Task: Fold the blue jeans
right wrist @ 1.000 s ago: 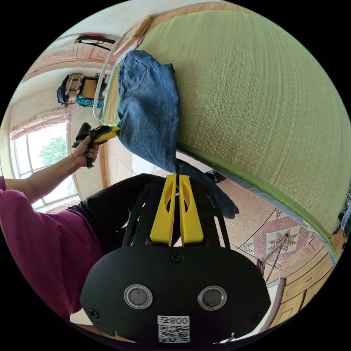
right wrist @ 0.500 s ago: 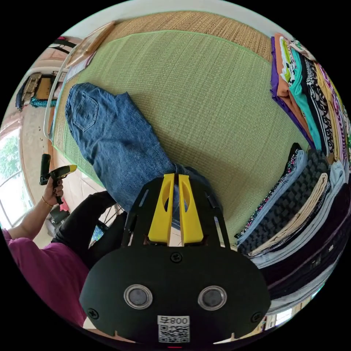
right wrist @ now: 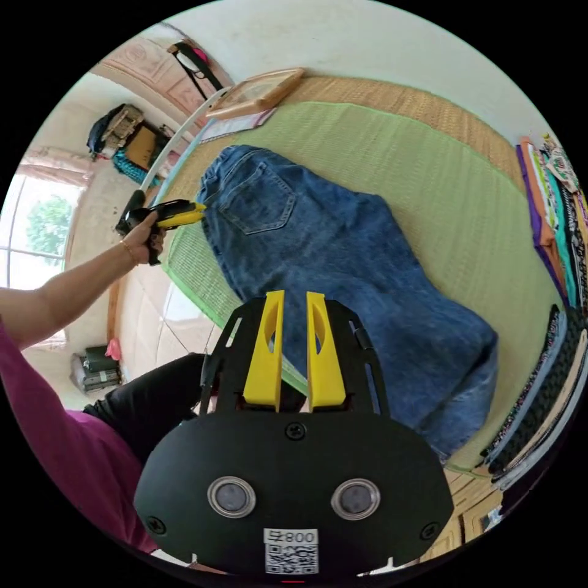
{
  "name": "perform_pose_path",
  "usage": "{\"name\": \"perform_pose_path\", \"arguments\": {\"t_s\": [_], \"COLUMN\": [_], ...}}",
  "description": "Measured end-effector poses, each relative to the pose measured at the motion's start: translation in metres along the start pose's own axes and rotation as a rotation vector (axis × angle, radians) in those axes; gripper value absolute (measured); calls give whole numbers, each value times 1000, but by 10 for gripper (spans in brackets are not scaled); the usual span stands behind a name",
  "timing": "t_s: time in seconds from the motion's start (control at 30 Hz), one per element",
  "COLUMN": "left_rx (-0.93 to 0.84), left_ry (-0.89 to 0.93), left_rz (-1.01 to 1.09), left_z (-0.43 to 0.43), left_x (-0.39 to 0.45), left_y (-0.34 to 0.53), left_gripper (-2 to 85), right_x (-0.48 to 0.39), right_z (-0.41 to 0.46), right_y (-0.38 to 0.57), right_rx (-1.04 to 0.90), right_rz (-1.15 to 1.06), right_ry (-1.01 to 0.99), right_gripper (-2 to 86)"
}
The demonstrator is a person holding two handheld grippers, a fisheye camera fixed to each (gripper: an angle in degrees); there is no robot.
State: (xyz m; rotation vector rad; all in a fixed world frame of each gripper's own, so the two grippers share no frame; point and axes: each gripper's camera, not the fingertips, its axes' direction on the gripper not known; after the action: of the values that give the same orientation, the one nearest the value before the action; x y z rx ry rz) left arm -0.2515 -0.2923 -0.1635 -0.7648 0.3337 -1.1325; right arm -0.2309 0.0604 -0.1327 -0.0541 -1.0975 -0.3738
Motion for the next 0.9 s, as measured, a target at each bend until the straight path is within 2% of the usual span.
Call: {"name": "perform_pose_path", "arguments": {"t_s": [0.13, 0.2, 0.33, 0.47, 0.57, 0.73, 0.9], "left_rx": [-4, -7, -56, -5, 37, 105, 175], "left_ry": [42, 28, 75, 159, 279, 358, 390], "left_rz": [74, 111, 110, 163, 197, 305, 499], "left_z": [-4, -3, 13, 11, 4, -16, -44], "left_x": [11, 17, 14, 19, 25, 61, 129], "left_y": [-2, -3, -11, -4, 8, 30, 38], "left_gripper": [53, 52, 45, 32, 27, 24, 26], "right_x": [-39, -60, -71, -75, -75, -88, -88], "right_z": [29, 46, 69, 59, 51, -1, -130], "right_y": [2, 6, 14, 27, 37, 63, 82], "right_rx": [-30, -41, -83, -12, 16, 136, 391], "right_rz": [-76, -127, -152, -144, -143, -143, -169], "right_ry": [-33, 80, 135, 142, 137, 168, 248], "right_gripper": [86, 93, 98, 20, 6, 2, 0]}}
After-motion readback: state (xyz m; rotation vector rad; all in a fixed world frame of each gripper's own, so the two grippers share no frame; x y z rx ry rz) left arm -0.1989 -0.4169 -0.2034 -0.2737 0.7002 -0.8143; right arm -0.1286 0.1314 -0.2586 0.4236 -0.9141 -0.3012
